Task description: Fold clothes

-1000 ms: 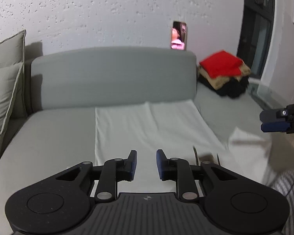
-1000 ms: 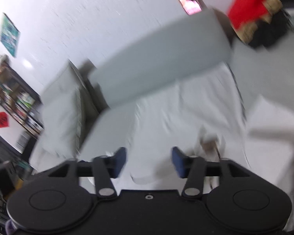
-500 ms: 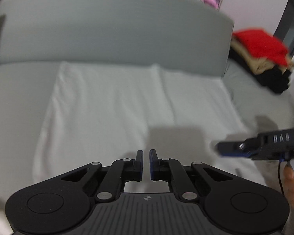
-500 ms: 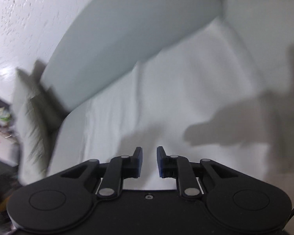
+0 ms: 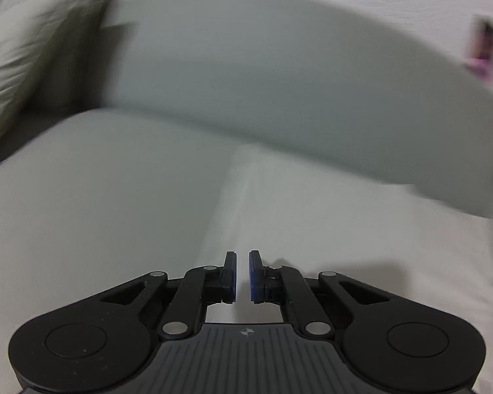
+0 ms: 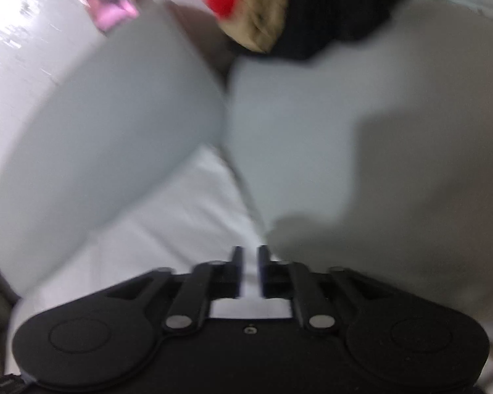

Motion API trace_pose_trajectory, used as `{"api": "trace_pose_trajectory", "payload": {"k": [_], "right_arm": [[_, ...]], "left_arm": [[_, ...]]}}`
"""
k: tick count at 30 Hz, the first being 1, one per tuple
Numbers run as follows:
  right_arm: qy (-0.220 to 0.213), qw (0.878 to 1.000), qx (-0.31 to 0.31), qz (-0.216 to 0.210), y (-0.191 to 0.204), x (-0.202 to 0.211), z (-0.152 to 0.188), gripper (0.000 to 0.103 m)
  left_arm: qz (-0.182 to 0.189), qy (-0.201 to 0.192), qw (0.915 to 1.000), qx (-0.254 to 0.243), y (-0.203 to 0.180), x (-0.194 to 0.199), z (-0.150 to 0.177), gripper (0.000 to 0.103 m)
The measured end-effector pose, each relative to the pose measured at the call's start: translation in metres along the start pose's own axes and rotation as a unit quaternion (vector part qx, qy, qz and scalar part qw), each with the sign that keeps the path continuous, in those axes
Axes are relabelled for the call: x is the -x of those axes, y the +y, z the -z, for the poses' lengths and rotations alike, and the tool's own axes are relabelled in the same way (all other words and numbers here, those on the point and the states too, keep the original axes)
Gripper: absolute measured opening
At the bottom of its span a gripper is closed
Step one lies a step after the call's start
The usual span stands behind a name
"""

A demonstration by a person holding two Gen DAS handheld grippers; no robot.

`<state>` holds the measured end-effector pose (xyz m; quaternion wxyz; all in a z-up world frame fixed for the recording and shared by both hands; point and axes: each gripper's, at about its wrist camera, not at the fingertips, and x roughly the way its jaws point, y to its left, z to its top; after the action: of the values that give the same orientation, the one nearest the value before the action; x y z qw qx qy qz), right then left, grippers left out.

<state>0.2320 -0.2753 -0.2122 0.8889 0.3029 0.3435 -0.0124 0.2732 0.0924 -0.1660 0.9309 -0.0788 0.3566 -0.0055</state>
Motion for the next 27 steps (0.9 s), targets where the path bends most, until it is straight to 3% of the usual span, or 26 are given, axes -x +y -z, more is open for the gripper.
{"api": "trace_pose_trajectory", "payload": {"k": [3,5,7,9,10,11,13,15,17,21,22,24,25,27], "right_arm": [[0.066,0.992,0.014,-0.104,0.033,-0.027,0.007,0.021],[0.114,0.98,0.028,-0.16,0.052,-0.052,0.016,0.021],[0.157,0.968,0.037,-0.194,0.06,-0.078,0.023,0.02],[0.186,0.962,0.035,-0.195,0.057,-0.103,0.023,0.009],[0.173,0.967,0.034,-0.186,0.051,-0.109,0.019,0.0],[0.156,0.971,0.033,-0.178,0.045,-0.115,0.014,0.0],[0.082,0.986,0.016,-0.144,0.028,-0.113,-0.005,0.0],[0.01,0.996,-0.008,-0.087,0.007,-0.107,-0.022,0.0],[-0.038,0.997,-0.035,-0.054,-0.018,-0.104,-0.036,0.0],[-0.04,0.997,-0.052,-0.028,-0.024,-0.093,-0.049,0.002],[-0.045,0.997,-0.048,-0.03,-0.019,-0.087,-0.05,0.008],[-0.058,0.997,-0.039,-0.037,-0.01,-0.075,-0.051,0.031],[-0.063,0.996,-0.04,-0.039,-0.008,-0.068,-0.053,0.033],[-0.07,0.996,-0.047,-0.038,-0.005,-0.057,-0.058,0.033]], "left_arm": [[0.107,0.016,0.9897,-0.093,-0.054,-0.015,-0.003,0.008],[0.148,0.021,0.9777,-0.148,-0.085,-0.03,0.001,0.009],[0.151,0.033,0.9753,-0.157,-0.099,-0.055,0.001,0.008],[0.125,0.043,0.9816,-0.138,-0.1,-0.081,-0.001,0.008],[0.106,0.039,0.9864,-0.12,-0.094,-0.091,-0.006,0.012],[0.084,0.027,0.9913,-0.097,-0.083,-0.099,-0.013,0.012],[0.033,0.01,0.9981,-0.051,-0.055,-0.109,-0.029,0.012],[-0.021,-0.004,0.9998,-0.004,-0.025,-0.118,-0.046,0.012],[-0.035,-0.007,0.9992,0.018,-0.006,-0.112,-0.05,0.012],[-0.038,-0.004,0.9982,0.045,0.026,-0.092,-0.05,0.007],[-0.039,-0.003,0.9979,0.052,0.034,-0.087,-0.051,0.011],[-0.041,-0.002,0.997,0.065,0.049,-0.077,-0.051,0.024],[-0.042,-0.001,0.9965,0.072,0.057,-0.072,-0.051,0.034],[-0.044,0.0,0.9953,0.086,0.073,-0.062,-0.051,0.037]]}}
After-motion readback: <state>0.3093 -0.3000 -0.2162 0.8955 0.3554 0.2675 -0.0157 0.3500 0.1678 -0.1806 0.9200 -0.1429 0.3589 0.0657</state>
